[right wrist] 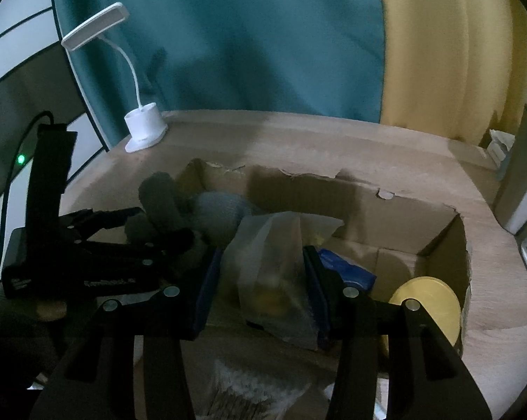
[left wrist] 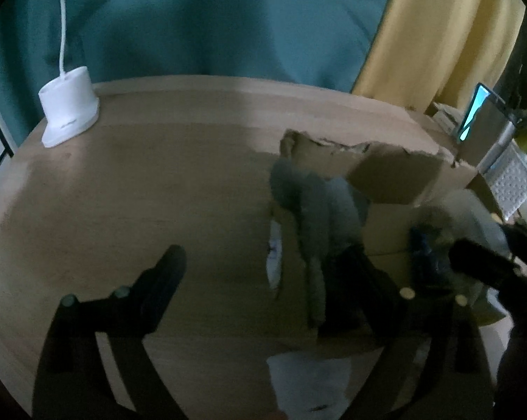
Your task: Organize objects
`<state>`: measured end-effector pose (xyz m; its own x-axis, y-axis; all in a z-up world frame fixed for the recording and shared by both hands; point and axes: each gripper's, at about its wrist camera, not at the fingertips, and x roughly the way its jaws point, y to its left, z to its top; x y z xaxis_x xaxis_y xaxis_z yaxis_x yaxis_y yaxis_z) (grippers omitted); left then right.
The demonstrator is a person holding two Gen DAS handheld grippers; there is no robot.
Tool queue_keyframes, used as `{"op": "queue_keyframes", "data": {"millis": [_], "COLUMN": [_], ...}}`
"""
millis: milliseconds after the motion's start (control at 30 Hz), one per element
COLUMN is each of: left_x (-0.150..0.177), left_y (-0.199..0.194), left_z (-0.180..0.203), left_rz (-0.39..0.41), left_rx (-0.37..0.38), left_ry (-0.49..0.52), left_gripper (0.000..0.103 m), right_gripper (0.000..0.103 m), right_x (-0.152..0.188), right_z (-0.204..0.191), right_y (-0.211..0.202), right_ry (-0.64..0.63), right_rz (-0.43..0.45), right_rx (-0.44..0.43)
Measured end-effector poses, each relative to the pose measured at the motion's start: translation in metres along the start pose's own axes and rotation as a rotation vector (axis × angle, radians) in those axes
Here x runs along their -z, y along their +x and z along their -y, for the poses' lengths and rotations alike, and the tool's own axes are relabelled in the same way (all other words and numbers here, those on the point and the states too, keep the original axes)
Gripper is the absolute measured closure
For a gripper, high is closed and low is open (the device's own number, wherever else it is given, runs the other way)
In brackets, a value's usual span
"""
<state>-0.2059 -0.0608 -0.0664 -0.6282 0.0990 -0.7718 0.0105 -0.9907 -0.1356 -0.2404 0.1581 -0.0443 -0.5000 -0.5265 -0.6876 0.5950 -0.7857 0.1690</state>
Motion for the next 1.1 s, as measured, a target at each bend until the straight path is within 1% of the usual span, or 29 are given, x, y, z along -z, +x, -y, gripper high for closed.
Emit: {"op": "queue_keyframes", "data": {"millis": [133, 367, 433, 867, 1100], "left_x": [0.000, -0.005, -0.005, 0.003, 0.005], "left_y": [-0.008, -0.026, -0.029, -0.032, -0.035], "left_z": [-0.004, -0.010, -0.011, -0.020, -0.022], "left_rz": [0.017, 0.080, 0.088, 0.075, 0.079], "left_rx": [0.044, 0.102, 0.113, 0.111, 0.112], "left_ry": [-0.029, -0.029, -0.030, -0.053, -0.048], "left_gripper": [0.011, 0.011, 0.011, 0.011, 0.011], "right_gripper": [0.053, 0.053, 0.053, 0.053, 0.053], "right_x": [-0.003, -0.007, -0.007, -0.002, -0.004], "right_z": [-0.003, -0.007, -0.009, -0.015, -0.014], "right_y": [0.004, 0.015, 0.018, 0.041, 0.040], "right_ry": [-0.001, -0.003, -0.003, 0.029, 0.040], "right_rz": [-0.007, -0.015, -0.017, -0.078, -0.097], "right_rx": [-0.002, 0.007, 0.007, 0.021, 0.025]}}
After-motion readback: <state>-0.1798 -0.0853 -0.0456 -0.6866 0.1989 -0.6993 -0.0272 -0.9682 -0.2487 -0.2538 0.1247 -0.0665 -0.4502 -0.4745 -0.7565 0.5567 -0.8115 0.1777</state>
